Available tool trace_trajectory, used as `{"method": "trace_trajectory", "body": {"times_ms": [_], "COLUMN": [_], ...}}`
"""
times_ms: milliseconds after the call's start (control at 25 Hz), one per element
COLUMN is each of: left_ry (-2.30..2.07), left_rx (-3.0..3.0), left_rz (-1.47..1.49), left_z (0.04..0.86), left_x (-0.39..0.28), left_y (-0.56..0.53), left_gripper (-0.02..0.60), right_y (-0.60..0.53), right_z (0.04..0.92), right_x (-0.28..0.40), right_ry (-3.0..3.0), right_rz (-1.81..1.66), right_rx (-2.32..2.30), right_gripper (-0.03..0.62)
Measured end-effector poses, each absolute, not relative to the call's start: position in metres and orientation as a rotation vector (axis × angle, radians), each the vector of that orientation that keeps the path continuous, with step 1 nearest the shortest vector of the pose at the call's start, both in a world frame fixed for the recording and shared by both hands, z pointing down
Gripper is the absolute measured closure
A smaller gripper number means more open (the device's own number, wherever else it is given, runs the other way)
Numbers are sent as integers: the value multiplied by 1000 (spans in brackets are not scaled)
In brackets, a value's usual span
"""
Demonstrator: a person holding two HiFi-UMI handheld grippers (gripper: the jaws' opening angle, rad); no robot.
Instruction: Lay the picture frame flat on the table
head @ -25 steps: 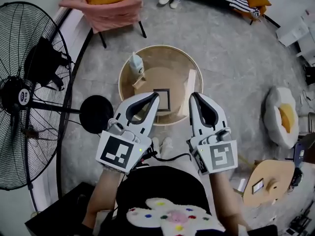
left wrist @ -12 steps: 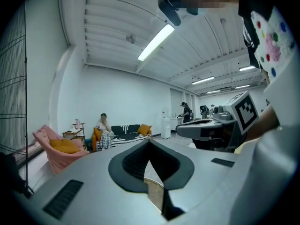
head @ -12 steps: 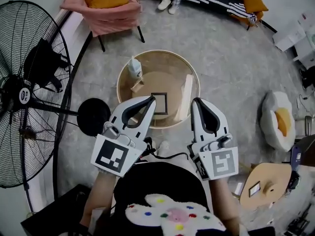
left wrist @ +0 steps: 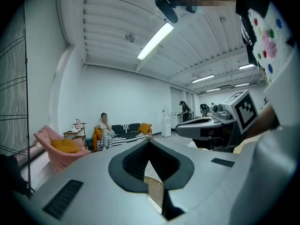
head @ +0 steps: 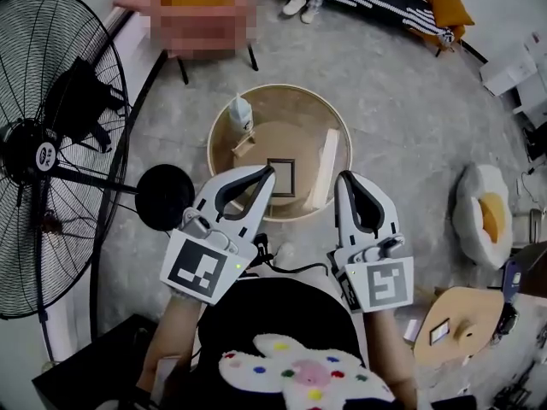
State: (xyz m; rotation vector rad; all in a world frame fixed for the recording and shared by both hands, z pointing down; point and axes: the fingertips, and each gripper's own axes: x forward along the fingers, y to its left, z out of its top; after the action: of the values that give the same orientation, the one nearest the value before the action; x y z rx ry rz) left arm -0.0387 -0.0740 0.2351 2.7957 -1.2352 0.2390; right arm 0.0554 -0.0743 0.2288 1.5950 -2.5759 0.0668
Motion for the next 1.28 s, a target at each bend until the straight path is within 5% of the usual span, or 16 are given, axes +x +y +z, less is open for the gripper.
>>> {"method": "trace_trajectory", "body": {"times_ms": [1280], "left_ry": [-1257], "left_rx": [2764], "left_rz": [266], "left_z": [243], "left_x": [-40], "left_y": [-75], "left_gripper": [565], "right_y": [-67], "right_z": [237], "right_x": [55], "right_ry": [-2549], "right_rz": [43], "right_rx": [1536], "right_gripper": [557]}}
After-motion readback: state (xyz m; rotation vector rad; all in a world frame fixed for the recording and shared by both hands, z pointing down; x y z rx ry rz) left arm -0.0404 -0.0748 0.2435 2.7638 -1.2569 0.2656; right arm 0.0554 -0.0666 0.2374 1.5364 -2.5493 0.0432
